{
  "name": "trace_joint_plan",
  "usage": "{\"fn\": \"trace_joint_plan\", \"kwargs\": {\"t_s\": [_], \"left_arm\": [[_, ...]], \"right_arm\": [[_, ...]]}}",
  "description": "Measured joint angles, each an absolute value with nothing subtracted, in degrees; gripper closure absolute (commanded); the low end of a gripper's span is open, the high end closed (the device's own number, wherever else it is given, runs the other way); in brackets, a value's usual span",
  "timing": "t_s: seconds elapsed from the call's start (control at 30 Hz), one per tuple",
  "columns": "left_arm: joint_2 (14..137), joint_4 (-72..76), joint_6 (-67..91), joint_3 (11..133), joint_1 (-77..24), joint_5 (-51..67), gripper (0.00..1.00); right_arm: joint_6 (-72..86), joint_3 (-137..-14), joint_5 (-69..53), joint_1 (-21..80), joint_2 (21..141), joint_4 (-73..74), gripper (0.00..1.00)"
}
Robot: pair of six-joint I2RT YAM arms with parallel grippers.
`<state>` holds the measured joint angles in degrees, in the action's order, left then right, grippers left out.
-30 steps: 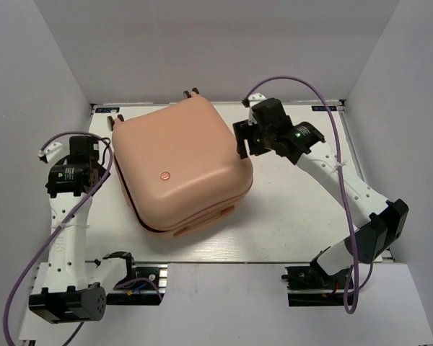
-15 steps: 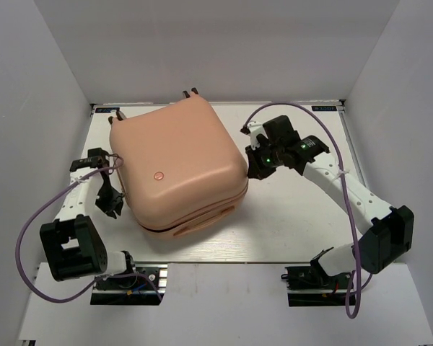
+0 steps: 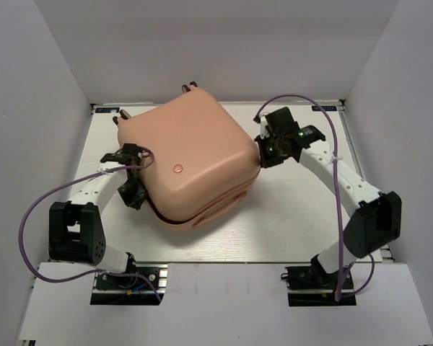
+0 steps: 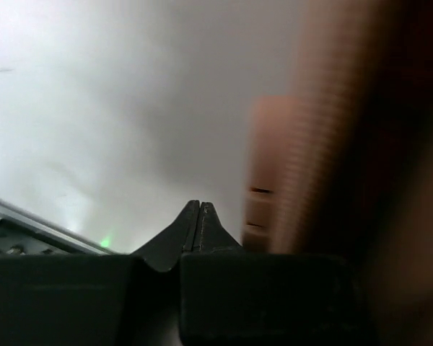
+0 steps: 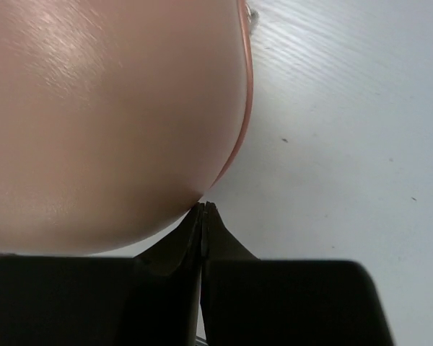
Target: Pack the luggage
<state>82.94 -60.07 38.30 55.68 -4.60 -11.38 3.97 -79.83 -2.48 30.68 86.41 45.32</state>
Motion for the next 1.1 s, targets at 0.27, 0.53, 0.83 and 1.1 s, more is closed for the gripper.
{"fn": "trace_joint_plan", "kwargs": {"t_s": [0.27,0.53,0.83,1.1], "left_arm": [[86.74,-59.86,49.01,59.37,-21.67,-9.43,0.99],[96.07,-60.73,48.64,69.1,-35.66,-6.48,1.0],[92.05,-62.72,46.48,70.39,-36.95,-10.83,0.94],[86.67,-68.69,43.29,71.88,-24.62,-16.93,0.89]], "right_arm": [[15.11,-96.53,8.99,23.9,100.22,52.58,1.0],[21.82,-100.86,11.86,20.18,102.04,54.41,1.0],[22.5,-100.38,12.49,15.73,100.62,55.68,1.0],[21.8,-94.89,10.68,13.82,94.13,54.7,1.0]]}}
